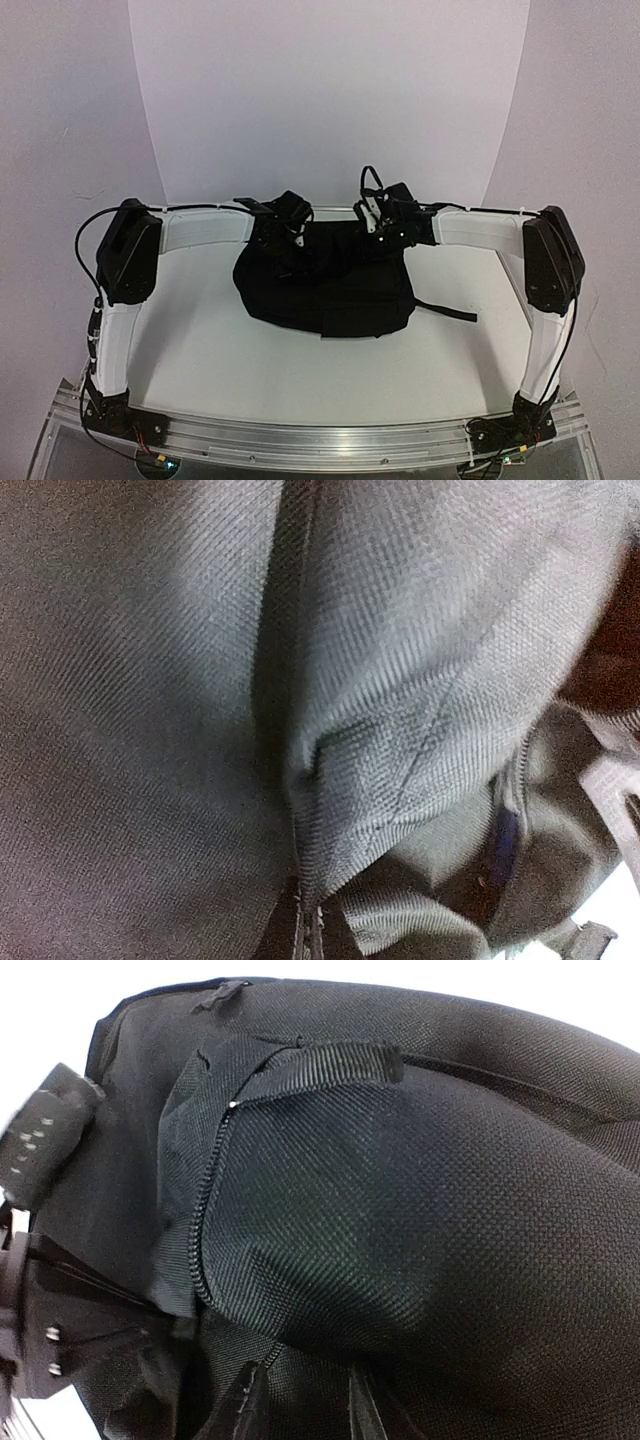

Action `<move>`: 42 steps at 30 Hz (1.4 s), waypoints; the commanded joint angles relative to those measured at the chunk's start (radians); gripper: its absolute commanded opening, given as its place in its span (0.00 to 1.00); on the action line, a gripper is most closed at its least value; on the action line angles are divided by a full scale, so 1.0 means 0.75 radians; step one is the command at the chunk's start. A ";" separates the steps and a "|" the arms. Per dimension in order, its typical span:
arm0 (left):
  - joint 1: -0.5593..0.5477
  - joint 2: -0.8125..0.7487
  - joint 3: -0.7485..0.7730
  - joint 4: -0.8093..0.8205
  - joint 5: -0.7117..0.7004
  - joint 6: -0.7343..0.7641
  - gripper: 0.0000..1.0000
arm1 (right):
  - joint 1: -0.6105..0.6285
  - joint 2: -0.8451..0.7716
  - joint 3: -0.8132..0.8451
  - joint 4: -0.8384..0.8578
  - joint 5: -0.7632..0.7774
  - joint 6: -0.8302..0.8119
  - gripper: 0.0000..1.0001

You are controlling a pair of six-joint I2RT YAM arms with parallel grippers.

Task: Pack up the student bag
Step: Zip the student bag at the center of the board.

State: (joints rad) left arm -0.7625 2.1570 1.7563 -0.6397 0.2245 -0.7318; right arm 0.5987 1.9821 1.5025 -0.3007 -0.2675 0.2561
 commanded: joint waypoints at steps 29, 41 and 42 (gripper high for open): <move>0.176 -0.356 -0.208 0.225 0.474 0.229 0.22 | -0.253 -0.001 0.372 -0.265 -0.779 -0.109 0.86; 0.213 0.003 0.585 -0.241 0.377 0.511 0.78 | -0.349 0.214 0.532 -0.280 -0.581 -0.267 0.87; 0.213 0.064 0.681 -0.320 0.368 0.547 0.79 | -0.349 0.239 0.540 -0.280 -0.577 -0.280 0.87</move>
State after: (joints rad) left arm -0.6035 2.0604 1.9952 -0.6585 0.5449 -0.4549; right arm 0.3169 2.0858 1.8612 -0.4922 -0.7593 0.1163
